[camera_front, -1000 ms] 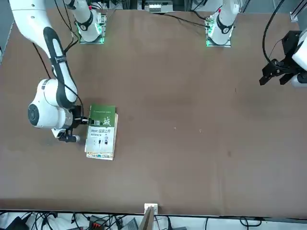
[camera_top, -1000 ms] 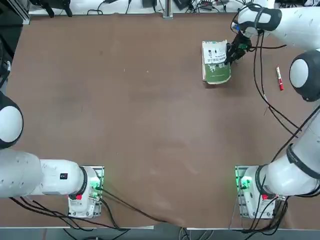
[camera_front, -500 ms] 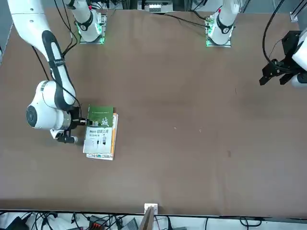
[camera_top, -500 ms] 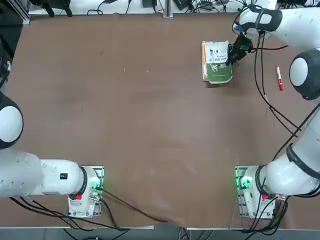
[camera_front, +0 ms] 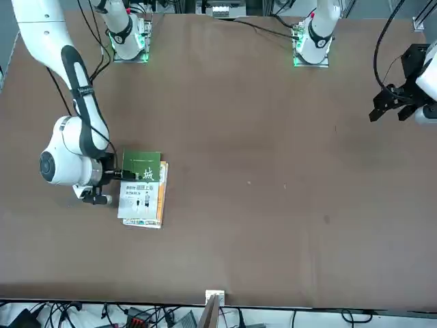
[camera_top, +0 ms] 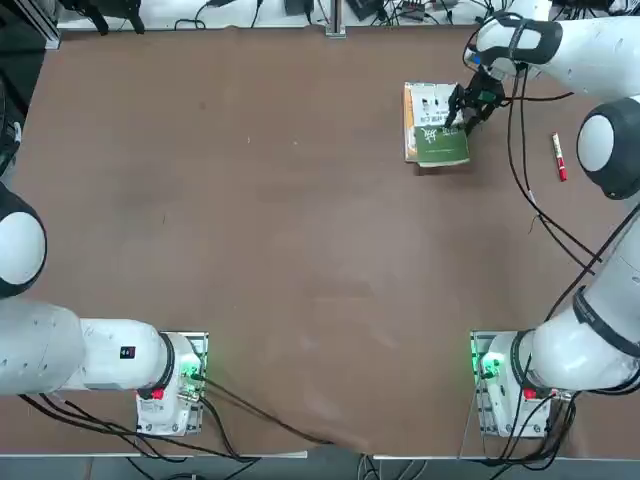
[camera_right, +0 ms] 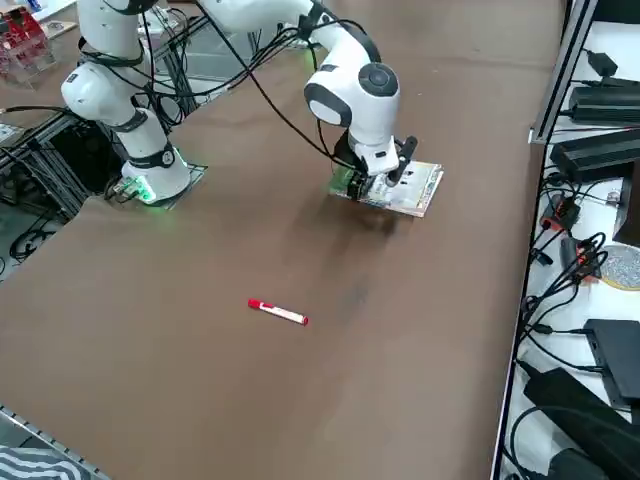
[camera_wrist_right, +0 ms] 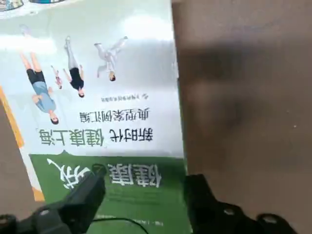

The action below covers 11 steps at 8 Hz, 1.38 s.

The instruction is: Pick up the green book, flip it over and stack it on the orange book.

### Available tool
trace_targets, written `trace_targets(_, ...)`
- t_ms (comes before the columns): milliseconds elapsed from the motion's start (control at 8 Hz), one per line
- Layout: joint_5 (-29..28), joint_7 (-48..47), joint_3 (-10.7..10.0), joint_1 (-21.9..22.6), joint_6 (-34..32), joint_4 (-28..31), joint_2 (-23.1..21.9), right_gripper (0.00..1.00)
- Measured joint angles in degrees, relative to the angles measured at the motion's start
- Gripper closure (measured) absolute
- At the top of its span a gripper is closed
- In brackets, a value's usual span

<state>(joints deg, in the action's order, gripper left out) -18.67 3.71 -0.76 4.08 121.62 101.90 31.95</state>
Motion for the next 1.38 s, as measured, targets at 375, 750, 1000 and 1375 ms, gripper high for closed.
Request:
trace_targets(375,0.0,0.0,0.04,0.03,-0.01,-1.8,-0.34,0.0)
trace_targets(750,2.77,0.41,0.07,0.1,-1.08,-4.25,-5.68,0.0)
trace_targets(1000,7.85,0.42,-0.02,-0.03,-7.43,-7.49,-11.72,0.0)
trace_targets(1375,16.7,0.42,-0.29,-0.21,-23.72,-17.94,-16.07,0.0)
